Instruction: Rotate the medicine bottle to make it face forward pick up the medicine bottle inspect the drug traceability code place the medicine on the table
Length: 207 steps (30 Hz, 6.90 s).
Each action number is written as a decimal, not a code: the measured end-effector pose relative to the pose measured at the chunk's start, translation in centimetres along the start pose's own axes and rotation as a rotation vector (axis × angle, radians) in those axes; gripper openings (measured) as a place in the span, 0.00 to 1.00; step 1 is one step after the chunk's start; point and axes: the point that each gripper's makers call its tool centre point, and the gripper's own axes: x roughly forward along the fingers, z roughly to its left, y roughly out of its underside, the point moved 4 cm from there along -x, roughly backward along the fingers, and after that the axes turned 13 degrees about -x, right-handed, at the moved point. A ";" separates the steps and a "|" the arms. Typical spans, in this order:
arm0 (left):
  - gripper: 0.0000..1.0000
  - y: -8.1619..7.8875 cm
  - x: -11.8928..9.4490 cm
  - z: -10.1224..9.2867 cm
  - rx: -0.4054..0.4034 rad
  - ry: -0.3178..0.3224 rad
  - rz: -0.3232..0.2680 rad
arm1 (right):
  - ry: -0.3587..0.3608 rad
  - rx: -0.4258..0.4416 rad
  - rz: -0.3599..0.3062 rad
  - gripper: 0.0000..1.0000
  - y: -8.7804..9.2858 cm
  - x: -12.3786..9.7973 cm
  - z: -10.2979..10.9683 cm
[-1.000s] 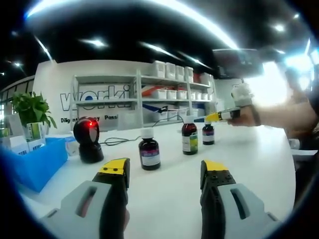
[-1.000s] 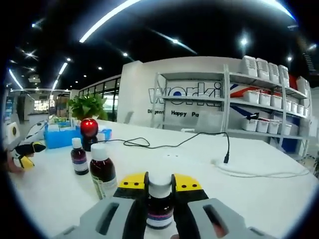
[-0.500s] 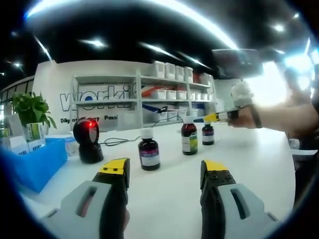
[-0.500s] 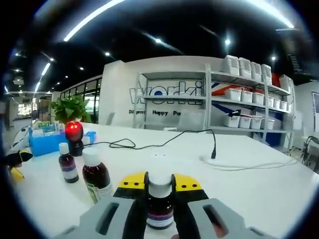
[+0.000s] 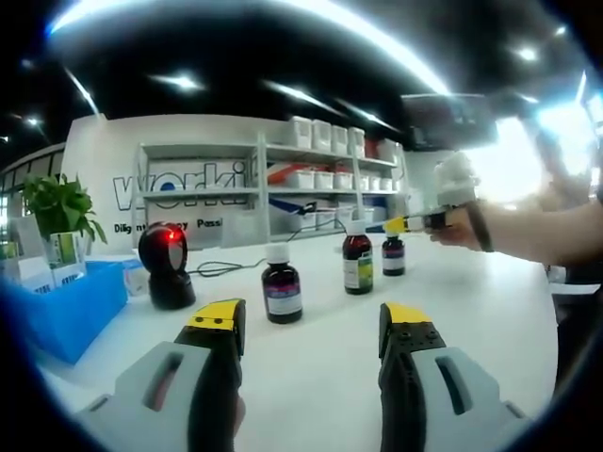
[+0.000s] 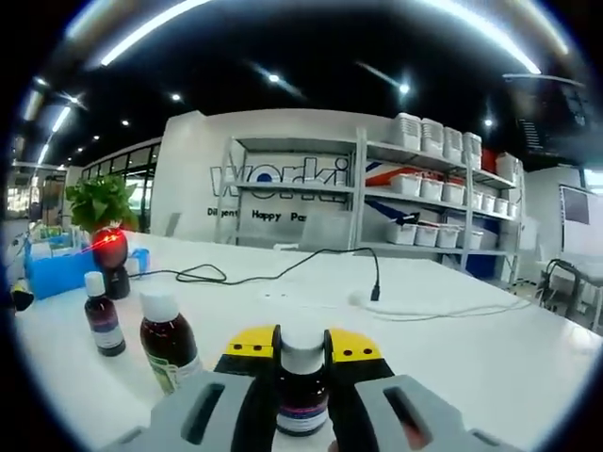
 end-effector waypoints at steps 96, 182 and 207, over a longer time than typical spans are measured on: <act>0.48 0.4 0.2 -0.1 0.017 0.002 0.021 | -0.726 -0.088 -0.205 0.13 0.0 0.5 -0.9; 0.48 0.2 0.1 -0.3 0.011 0.011 0.014 | -0.323 -0.220 -0.176 0.33 -0.9 -1.3 -0.3; 0.48 0.5 0.1 -0.3 0.017 -0.001 0.030 | -0.744 -0.087 -0.235 0.25 0.0 0.1 -2.6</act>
